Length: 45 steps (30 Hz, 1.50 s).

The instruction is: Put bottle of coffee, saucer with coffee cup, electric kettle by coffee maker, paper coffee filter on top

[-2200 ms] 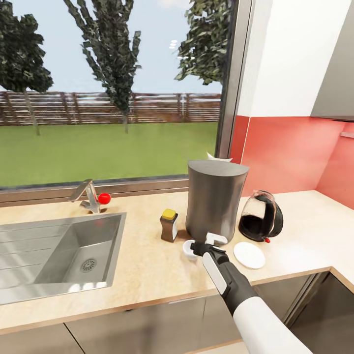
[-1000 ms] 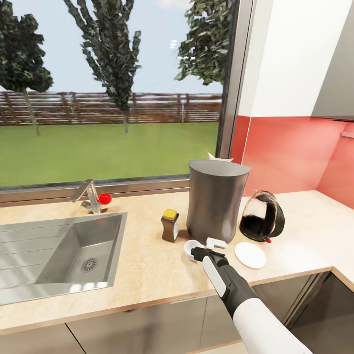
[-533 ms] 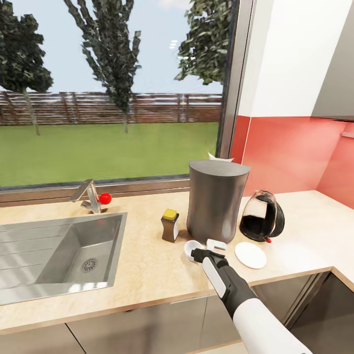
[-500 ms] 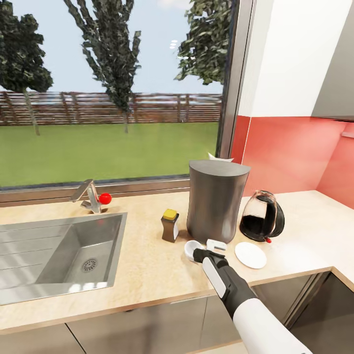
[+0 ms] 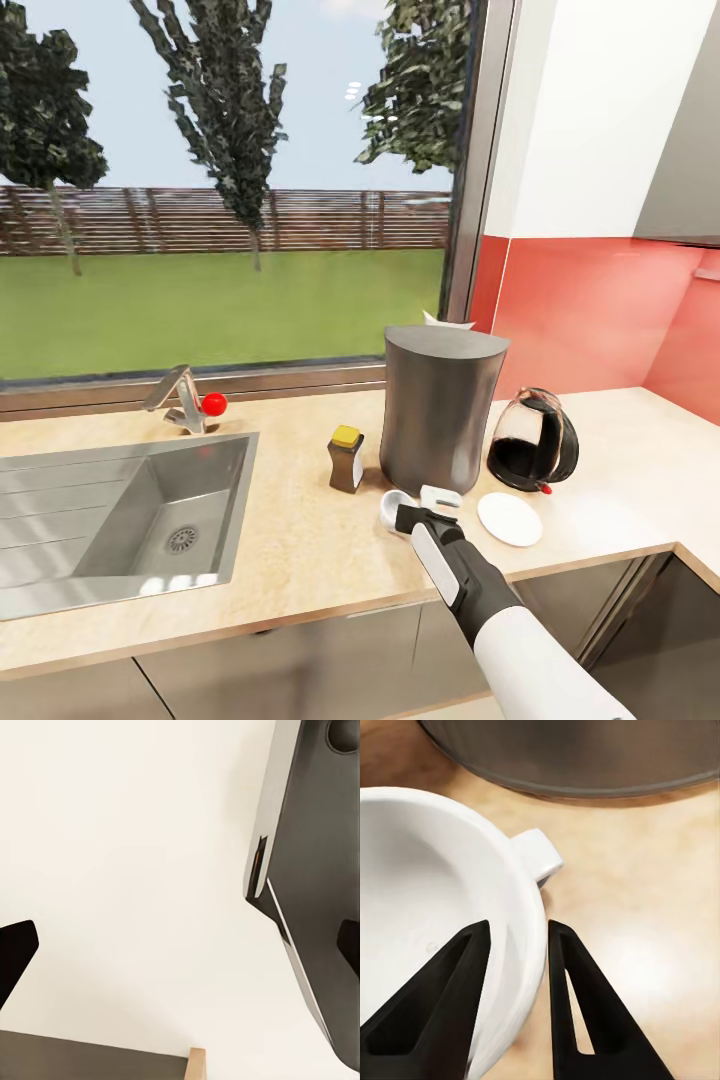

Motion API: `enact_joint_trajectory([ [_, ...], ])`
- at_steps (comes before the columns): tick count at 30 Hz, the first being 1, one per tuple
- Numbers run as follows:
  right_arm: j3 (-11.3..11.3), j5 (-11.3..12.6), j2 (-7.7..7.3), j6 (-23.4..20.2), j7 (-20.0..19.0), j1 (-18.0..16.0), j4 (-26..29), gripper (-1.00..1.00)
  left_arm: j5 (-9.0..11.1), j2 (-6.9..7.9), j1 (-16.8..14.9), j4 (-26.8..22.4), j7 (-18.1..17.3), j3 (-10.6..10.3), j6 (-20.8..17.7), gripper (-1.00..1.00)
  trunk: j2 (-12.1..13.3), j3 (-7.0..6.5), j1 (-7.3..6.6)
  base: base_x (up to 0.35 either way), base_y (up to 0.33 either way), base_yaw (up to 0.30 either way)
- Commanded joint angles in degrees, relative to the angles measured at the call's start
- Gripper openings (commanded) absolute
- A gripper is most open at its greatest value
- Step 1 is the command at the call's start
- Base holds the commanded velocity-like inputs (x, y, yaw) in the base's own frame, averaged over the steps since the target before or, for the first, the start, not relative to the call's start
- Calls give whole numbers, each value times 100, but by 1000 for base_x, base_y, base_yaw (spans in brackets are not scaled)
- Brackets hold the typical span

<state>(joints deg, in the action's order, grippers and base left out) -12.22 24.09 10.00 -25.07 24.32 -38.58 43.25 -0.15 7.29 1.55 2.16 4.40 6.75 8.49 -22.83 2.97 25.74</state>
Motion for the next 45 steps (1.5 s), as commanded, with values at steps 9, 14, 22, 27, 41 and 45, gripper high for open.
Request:
enact_joint_trajectory([
  [9, -17, 166, 0, 2, 46, -1, -22, -100, -3, 1, -6, 13, 8, 37, 32, 100, -9, 13, 5, 0, 0, 0],
  [14, -17, 166, 0, -3, 46, -1, 11, -100, -3, 8, -6, 13, 8, 39, 30, 100, -9, 13, 5, 0, 0, 0],
  [22, -25, 175, 0, -7, 46, -1, 82, -100, -16, 19, -6, 6, 12, 27, 38, 100, -9, 13, 5, 0, -2, 0],
  [27, -33, 167, 0, -8, 46, -1, 291, -100, -20, 10, -6, 4, 42, 24, 39, 100, -9, 13, 5, -48, -152, 0],
  [41, -35, 166, 0, -15, 46, -1, 350, -100, -20, 1, -6, 4, 54, 44, 31, 100, -9, 13, 5, -79, -246, -13],
  [45, -34, 166, 0, -15, 46, -1, 344, -100, -20, 1, -6, 4, 52, 44, 30, 100, -9, 6, 5, 118, -259, -222],
])
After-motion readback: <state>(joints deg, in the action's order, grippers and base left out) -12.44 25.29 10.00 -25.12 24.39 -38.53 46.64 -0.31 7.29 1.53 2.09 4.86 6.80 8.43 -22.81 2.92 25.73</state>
